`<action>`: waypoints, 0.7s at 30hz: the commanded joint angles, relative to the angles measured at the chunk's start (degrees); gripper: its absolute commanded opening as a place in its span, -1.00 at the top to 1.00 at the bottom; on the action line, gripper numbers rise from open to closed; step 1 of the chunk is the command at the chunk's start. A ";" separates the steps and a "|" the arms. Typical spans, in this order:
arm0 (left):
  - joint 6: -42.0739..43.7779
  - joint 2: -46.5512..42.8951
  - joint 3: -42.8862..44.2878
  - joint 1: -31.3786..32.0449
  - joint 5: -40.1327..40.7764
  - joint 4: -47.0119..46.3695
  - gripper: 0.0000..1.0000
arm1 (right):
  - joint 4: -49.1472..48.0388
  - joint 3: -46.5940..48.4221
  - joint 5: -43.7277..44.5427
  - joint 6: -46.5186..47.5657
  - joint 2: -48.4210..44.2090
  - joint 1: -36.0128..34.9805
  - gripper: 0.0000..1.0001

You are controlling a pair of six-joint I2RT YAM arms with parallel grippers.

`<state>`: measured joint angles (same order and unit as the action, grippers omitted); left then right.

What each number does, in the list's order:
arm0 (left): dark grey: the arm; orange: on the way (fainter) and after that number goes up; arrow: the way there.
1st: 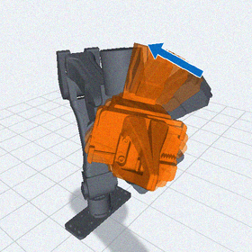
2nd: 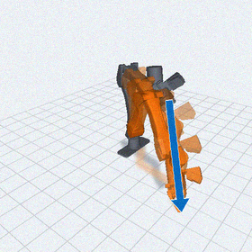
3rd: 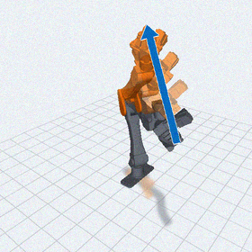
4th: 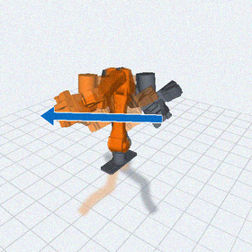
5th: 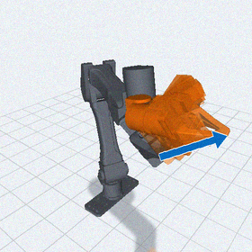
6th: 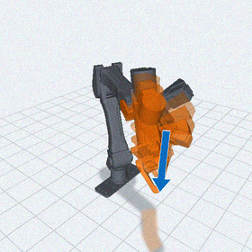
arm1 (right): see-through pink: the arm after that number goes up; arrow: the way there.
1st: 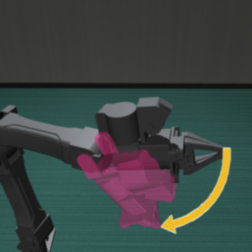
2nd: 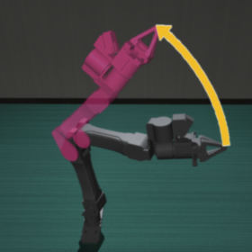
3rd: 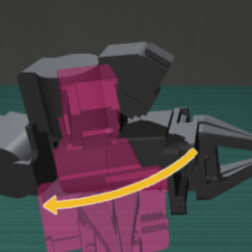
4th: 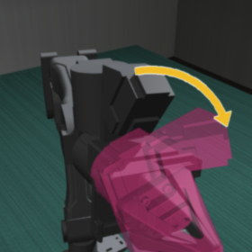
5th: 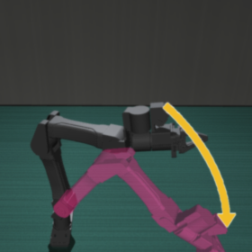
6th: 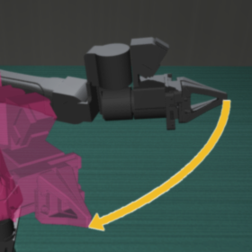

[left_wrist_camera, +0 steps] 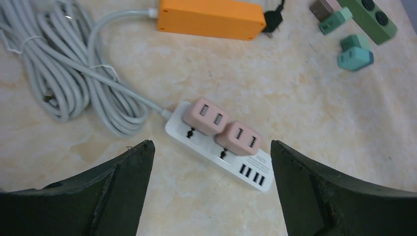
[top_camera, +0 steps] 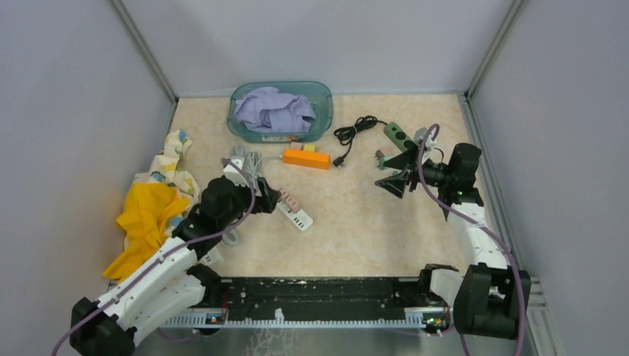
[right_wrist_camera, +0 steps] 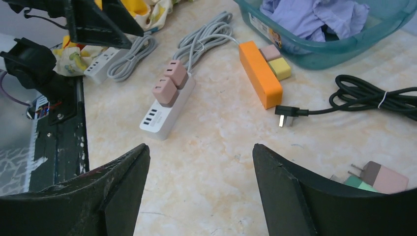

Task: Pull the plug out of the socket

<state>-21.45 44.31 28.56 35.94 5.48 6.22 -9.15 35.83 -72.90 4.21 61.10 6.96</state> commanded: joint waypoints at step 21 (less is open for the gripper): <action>-2.95 31.33 6.71 -18.67 -21.77 -20.69 0.42 | 5.20 5.30 -0.72 10.07 -0.93 -4.87 -0.52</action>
<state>-19.99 72.36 33.23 17.96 -13.37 -9.41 -5.93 37.08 -73.21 9.78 60.40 3.55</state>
